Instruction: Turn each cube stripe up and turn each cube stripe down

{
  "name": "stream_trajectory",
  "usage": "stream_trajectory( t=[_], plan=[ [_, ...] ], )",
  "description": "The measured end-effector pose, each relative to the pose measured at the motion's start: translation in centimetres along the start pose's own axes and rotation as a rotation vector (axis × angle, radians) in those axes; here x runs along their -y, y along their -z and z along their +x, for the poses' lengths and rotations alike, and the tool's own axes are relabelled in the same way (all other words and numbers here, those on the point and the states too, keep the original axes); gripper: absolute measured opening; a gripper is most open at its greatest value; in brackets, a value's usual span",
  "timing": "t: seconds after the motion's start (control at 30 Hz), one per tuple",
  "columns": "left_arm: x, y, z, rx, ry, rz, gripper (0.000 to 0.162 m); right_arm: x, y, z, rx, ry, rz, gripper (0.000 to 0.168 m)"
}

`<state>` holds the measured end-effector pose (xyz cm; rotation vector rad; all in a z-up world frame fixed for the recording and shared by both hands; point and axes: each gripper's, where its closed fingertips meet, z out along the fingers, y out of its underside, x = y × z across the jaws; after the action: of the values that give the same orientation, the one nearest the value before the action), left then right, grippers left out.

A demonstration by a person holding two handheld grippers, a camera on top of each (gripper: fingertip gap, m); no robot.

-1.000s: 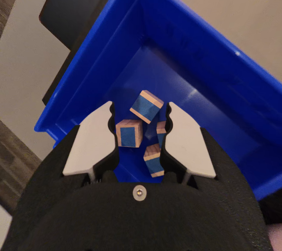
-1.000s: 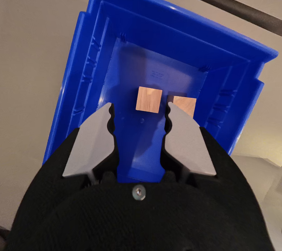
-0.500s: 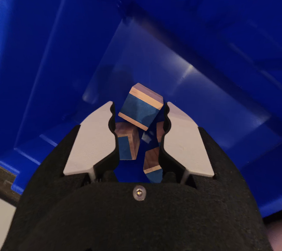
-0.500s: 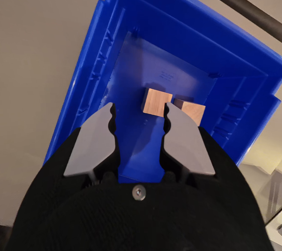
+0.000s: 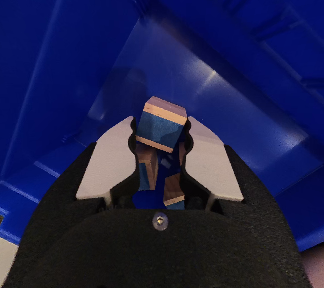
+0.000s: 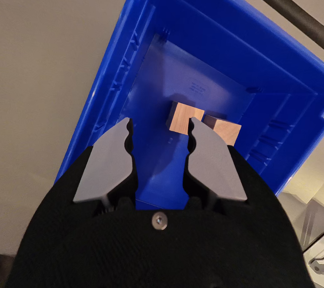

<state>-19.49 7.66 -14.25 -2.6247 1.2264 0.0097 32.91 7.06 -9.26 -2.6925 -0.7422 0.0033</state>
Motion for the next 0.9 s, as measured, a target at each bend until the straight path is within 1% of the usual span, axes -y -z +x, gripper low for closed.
stream_trajectory(
  t=[0.1, 0.2, 0.3, 0.33, 0.4, 0.47, 0.53, 0.6, 0.63, 0.7, 0.77, 0.83, 0.9],
  plan=[
    [0.3, 0.3, 0.0, -0.002, 0.013, 0.002, 0.052, 0.0, 0.1, 0.0, -0.003, 0.006, 0.001, 0.062],
    [1.4, 1.7, -0.4, 0.027, 0.045, 0.064, 0.052, 0.1, 0.4, 0.1, -0.015, 0.01, 0.007, 0.062],
    [2.8, 4.6, -1.4, 0.109, 0.078, 0.171, 0.052, 0.4, 1.3, 0.6, -0.058, 0.0, 0.034, 0.062],
    [3.4, 5.9, -1.5, 0.114, 0.102, 0.225, 0.052, 0.7, 1.9, 0.9, -0.084, -0.01, 0.055, 0.061],
    [4.2, 8.4, -1.3, 0.064, 0.199, 0.341, 0.052, 1.6, 3.8, 2.0, -0.183, -0.051, 0.127, 0.056],
    [5.2, 11.0, -0.9, -0.014, 0.283, 0.473, 0.052, 3.4, 6.6, 1.6, -0.23, -0.049, 0.268, 0.055],
    [6.6, 13.7, 0.2, -0.094, 0.307, 0.615, 0.051, 5.5, 9.2, -0.1, -0.244, 0.007, 0.426, 0.056],
    [8.4, 16.4, 2.3, -0.213, 0.303, 0.739, 0.051, 7.9, 11.5, -3.3, -0.241, 0.145, 0.59, 0.065],
    [9.6, 17.8, 3.7, -0.293, 0.291, 0.804, 0.051, 9.2, 12.5, -5.4, -0.231, 0.237, 0.678, 0.065],
    [11.9, 20.4, 7.0, -0.49, 0.267, 0.914, 0.051, 11.0, 13.8, -10.0, -0.202, 0.399, 0.852, 0.073],
    [13.9, 22.2, 10.2, -0.694, 0.252, 0.972, 0.051, 12.0, 14.6, -15.3, -0.118, 0.542, 1.0, 0.072],
    [15.3, 22.8, 13.0, -0.866, 0.225, 0.975, 0.051, 11.7, 15.2, -20.6, 0.003, 0.67, 1.112, 0.072],
    [16.6, 22.8, 15.6, -0.996, 0.191, 0.956, 0.051, 11.3, 15.9, -23.9, 0.036, 0.744, 1.203, 0.072]
  ],
)
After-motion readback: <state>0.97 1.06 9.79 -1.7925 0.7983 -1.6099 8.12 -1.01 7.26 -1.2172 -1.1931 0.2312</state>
